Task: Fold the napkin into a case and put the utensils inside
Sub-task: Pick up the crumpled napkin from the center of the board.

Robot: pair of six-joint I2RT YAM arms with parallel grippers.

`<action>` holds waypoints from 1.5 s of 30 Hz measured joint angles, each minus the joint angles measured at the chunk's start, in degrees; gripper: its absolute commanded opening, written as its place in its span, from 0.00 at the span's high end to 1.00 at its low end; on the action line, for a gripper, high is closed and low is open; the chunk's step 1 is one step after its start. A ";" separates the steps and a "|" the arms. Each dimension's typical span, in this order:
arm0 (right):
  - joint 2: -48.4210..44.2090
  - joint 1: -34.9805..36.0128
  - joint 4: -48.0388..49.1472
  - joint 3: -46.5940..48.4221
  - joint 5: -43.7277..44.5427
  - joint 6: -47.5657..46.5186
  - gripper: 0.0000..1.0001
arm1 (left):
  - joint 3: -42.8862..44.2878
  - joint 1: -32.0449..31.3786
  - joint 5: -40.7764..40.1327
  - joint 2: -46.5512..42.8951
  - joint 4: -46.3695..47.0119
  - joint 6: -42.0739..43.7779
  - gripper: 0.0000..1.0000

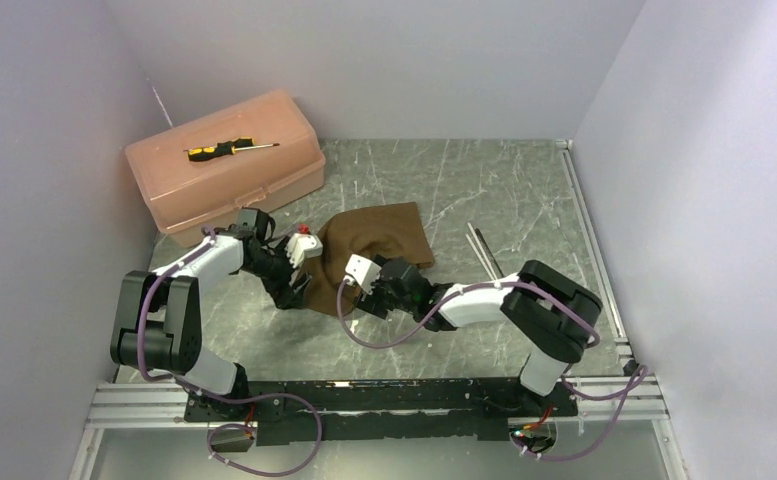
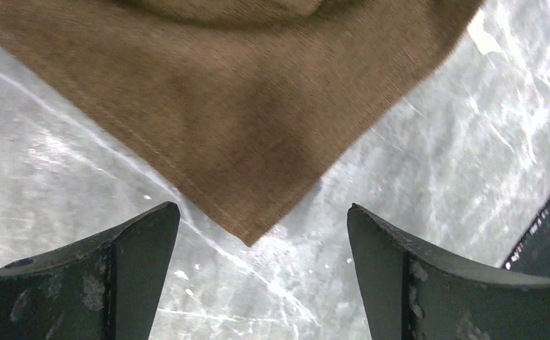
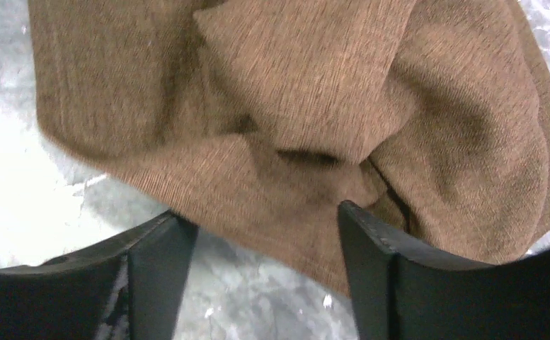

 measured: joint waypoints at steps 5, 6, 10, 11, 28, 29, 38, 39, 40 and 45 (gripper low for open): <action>3.87 0.13 3.61 2.21 1.81 -1.90 0.79 | 0.20 0.00 0.50 -0.57 -6.82 6.56 0.06; 4.22 0.13 3.65 2.54 2.10 -2.19 0.84 | 0.15 0.00 0.61 -1.05 -7.85 8.04 0.06; 4.61 0.11 3.52 4.17 3.06 -2.19 0.94 | -1.90 0.00 0.63 -5.86 -9.22 15.06 0.06; 4.59 0.11 3.52 4.48 3.15 -2.12 0.95 | -2.16 0.00 0.61 -6.75 -9.68 16.57 0.06; -8.04 -4.15 -4.98 4.55 1.42 3.06 1.00 | -2.62 -6.36 2.23 -3.37 1.42 24.83 0.26; -8.15 -4.42 -5.49 4.55 1.11 3.26 1.00 | -2.25 -6.62 2.23 -2.67 2.21 24.61 0.33; -8.63 -6.40 -10.10 5.01 -0.20 4.22 1.00 | 1.07 -6.80 1.88 0.02 4.61 20.85 0.95; -8.68 -6.67 -10.27 5.07 -0.33 4.35 1.00 | 1.77 -6.80 1.81 0.02 4.33 20.09 0.97; -8.72 -6.80 -10.47 5.16 -0.52 4.46 1.00 | 2.89 -6.80 1.79 0.02 3.74 19.21 0.97; -9.09 -8.31 -11.43 5.88 -1.14 5.20 1.00 | 7.89 -6.80 1.51 0.02 0.42 16.37 0.97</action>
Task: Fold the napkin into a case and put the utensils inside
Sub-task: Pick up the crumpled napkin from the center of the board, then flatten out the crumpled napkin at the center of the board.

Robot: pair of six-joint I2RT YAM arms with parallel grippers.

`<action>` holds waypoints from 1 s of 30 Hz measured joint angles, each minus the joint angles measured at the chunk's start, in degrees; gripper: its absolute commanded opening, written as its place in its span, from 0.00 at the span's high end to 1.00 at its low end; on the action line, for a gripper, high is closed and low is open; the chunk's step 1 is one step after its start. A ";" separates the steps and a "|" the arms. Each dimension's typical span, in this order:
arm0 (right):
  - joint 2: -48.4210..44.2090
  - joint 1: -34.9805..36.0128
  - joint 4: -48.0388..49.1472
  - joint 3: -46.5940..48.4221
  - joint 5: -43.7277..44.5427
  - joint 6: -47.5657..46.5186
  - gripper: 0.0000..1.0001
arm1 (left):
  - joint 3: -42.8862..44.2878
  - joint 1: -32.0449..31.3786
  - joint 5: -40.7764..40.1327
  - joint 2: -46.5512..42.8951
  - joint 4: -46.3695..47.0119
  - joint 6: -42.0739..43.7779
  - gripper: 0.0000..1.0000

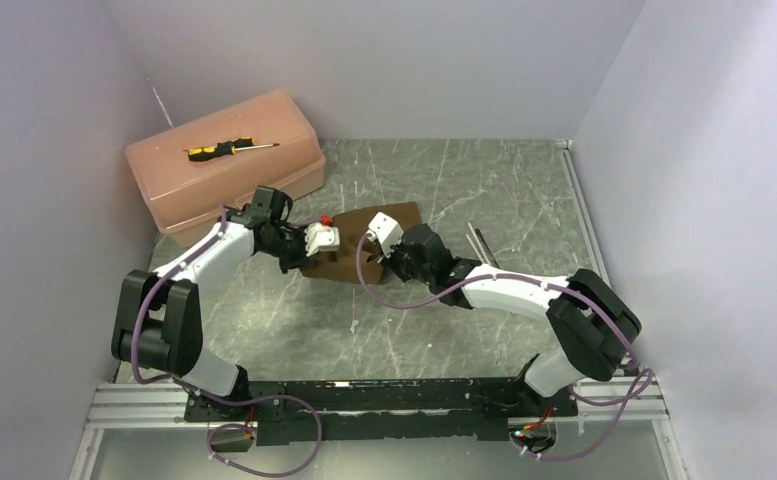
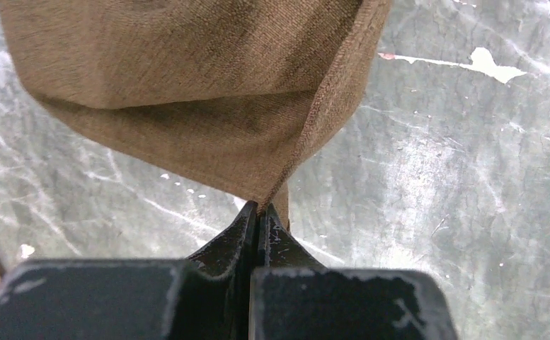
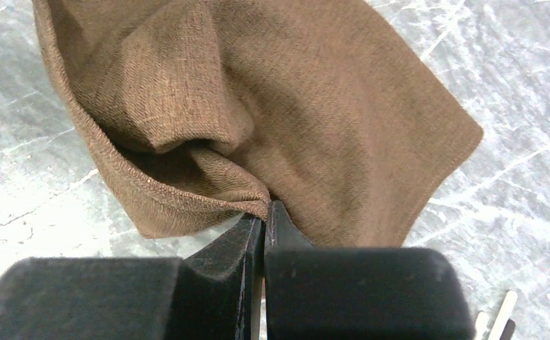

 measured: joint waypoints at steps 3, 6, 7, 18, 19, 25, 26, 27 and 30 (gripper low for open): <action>-1.40 -0.98 -0.76 0.28 0.13 0.00 1.00 | 4.17 -0.04 -1.51 0.11 -3.39 -1.95 0.97; -4.33 -2.56 -2.23 1.05 0.42 -0.11 1.00 | 12.72 -0.04 -3.78 0.87 -6.99 -3.72 0.97; -5.29 -3.28 -2.51 1.60 0.68 -0.24 1.00 | 16.61 -0.04 -4.61 1.40 -7.96 -4.42 0.97; -15.32 -6.23 -3.82 10.67 2.78 -4.61 1.00 | 42.95 -1.14 -8.66 3.43 -8.46 -9.57 0.97; -15.98 -6.23 -4.22 11.15 2.75 -4.94 1.00 | 43.65 -1.20 -8.70 3.37 -8.68 -9.68 0.97; -19.52 -6.75 -9.33 14.71 1.14 -5.92 1.00 | 46.73 -1.90 -8.61 1.81 -10.40 -9.62 0.97; -20.26 -6.97 -10.29 15.37 0.42 -6.08 1.00 | 47.65 -2.05 -8.37 1.42 -10.71 -9.57 0.97; -21.22 -7.34 -11.78 16.41 -0.83 -6.29 1.00 | 48.68 -2.21 -8.09 1.05 -11.02 -9.53 0.97; -24.09 -8.15 -15.04 19.65 -3.87 -6.82 1.00 | 51.76 -2.78 -7.26 -0.15 -11.85 -9.51 0.97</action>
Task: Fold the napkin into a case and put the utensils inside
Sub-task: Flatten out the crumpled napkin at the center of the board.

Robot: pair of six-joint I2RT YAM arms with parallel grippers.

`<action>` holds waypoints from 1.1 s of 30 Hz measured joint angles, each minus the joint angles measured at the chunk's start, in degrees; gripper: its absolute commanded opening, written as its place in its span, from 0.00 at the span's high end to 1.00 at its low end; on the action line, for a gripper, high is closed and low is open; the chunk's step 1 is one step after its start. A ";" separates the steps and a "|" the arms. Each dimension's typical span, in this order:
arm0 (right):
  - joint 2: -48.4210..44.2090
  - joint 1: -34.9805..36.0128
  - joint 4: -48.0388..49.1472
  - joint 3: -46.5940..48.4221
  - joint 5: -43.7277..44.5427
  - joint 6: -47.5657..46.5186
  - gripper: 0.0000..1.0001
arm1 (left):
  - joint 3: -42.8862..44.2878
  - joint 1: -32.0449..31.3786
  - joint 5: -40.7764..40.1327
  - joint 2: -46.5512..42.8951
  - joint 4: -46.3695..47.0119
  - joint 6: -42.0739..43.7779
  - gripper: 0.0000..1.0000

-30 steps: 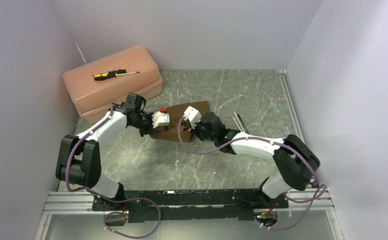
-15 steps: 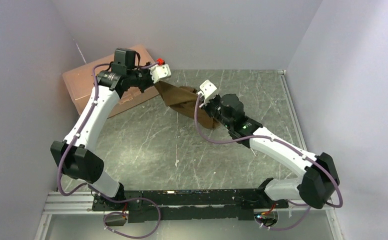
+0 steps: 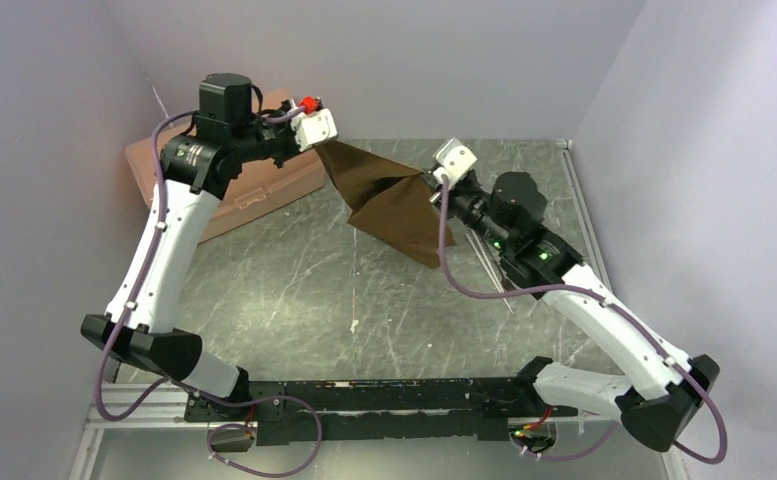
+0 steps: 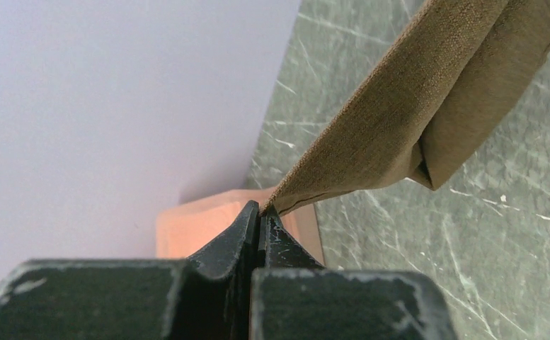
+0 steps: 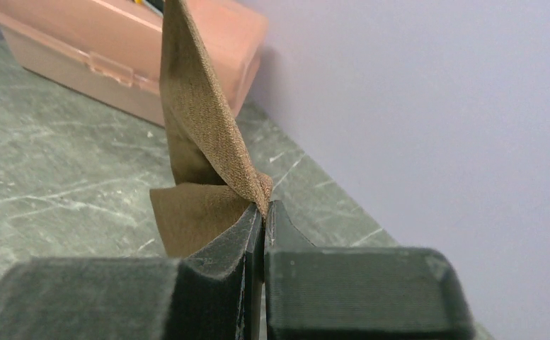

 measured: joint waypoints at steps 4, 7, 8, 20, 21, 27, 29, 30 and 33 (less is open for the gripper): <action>-2.73 -0.46 -4.11 3.89 -4.20 -0.85 1.00 | 3.48 -0.52 1.01 -1.62 -0.92 -0.15 0.97; -3.04 -0.68 -6.43 5.84 -5.97 -1.29 1.00 | 4.13 -0.72 0.96 -2.67 -0.57 -1.09 0.97; -3.02 -0.92 -6.80 6.16 -6.25 -1.46 1.00 | 3.98 -0.74 0.85 -2.91 -0.15 -1.62 0.97; 17.03 -10.25 2.78 13.27 2.51 -7.78 1.00 | 7.82 -1.05 -7.39 11.37 14.93 -7.61 0.97; 20.09 -10.84 3.56 15.58 4.02 -8.70 1.00 | 11.39 -1.03 -8.07 14.73 15.23 -7.76 0.97; 30.40 -11.89 8.31 30.12 12.02 -15.23 1.00 | 32.76 -1.18 -11.23 30.36 20.41 -6.97 0.97; 29.79 -11.47 10.27 31.76 12.66 -17.57 1.00 | 31.61 -1.75 -11.26 28.92 24.22 -5.64 0.97; 28.81 -10.95 11.41 31.89 13.09 -19.26 1.00 | 29.20 -2.19 -11.30 26.88 27.02 -4.96 0.97; 24.04 -7.43 12.46 30.08 14.45 -24.61 1.00 | 18.51 -3.06 -11.47 17.92 32.96 -2.97 0.97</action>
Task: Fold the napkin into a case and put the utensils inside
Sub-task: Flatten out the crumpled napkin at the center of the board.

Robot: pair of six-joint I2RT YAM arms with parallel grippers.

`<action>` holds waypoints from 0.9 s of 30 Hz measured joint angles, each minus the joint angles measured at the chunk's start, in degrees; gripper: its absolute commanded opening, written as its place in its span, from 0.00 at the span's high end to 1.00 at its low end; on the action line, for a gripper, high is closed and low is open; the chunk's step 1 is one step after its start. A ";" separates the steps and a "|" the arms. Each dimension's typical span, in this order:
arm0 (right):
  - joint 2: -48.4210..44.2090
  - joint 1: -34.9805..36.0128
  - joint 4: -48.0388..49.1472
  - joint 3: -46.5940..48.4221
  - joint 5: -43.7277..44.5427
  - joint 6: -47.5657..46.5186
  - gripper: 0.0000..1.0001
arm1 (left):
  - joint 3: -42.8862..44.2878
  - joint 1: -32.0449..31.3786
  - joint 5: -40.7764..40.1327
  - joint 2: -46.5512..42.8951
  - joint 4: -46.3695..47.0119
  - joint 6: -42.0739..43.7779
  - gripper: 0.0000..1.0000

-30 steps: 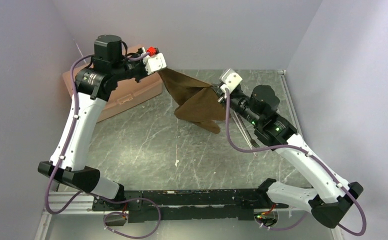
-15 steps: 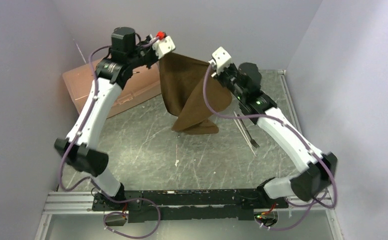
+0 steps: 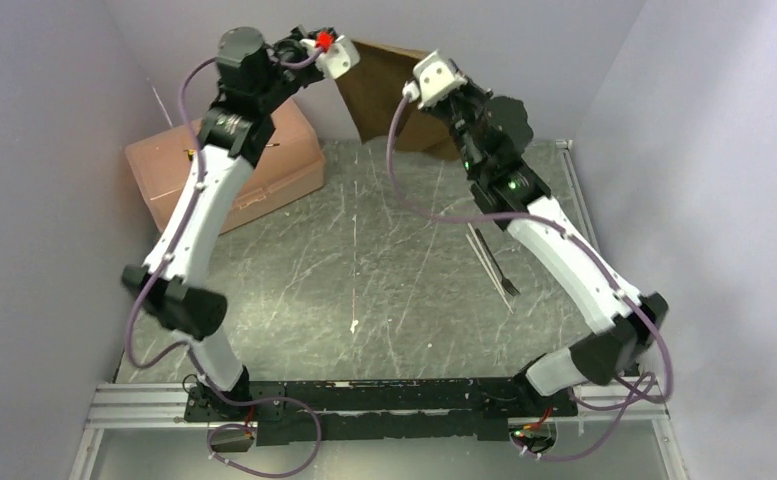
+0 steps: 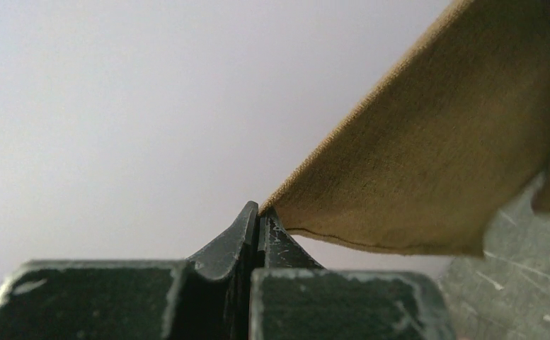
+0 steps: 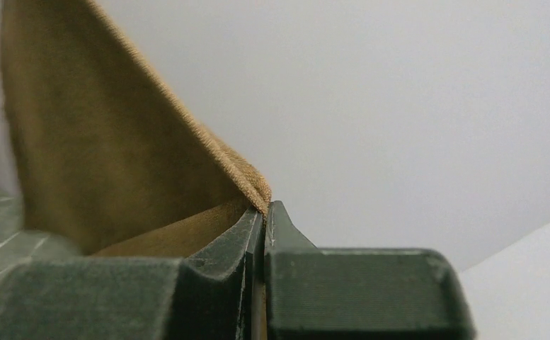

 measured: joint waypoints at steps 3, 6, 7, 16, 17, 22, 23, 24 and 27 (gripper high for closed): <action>-7.37 5.92 -1.03 -5.90 0.87 -3.45 1.00 | -9.86 -0.09 0.09 -10.36 1.68 1.95 0.97; -15.89 12.39 -5.05 -14.78 0.59 -3.02 1.00 | -18.99 -0.02 1.73 -21.27 -3.28 4.04 0.97; -18.43 13.86 -6.73 -18.05 0.46 -1.95 1.00 | -23.58 -0.02 3.02 -26.16 -7.08 4.90 0.97; -18.97 29.00 -34.05 -35.82 -1.53 21.16 0.86 | -63.39 0.55 5.03 -44.50 -32.35 7.56 0.97; -17.27 30.23 -36.98 -35.82 -3.19 24.17 0.84 | -66.55 0.55 5.09 -44.15 -34.53 7.54 0.97; -16.83 31.69 -45.81 -35.82 -9.18 34.58 0.46 | -71.87 0.07 6.97 -44.28 -43.34 7.45 0.97; -18.40 31.06 -46.31 -35.85 -9.90 36.06 0.37 | -71.84 -0.09 7.48 -44.52 -43.89 7.61 0.97; -20.52 29.92 -46.27 -35.89 -10.60 37.33 0.32 | -71.84 -0.20 7.74 -44.78 -44.39 7.69 0.97; -28.17 22.88 -43.82 -36.13 -13.18 40.50 0.31 | -71.80 -0.39 8.07 -44.87 -45.51 7.98 0.97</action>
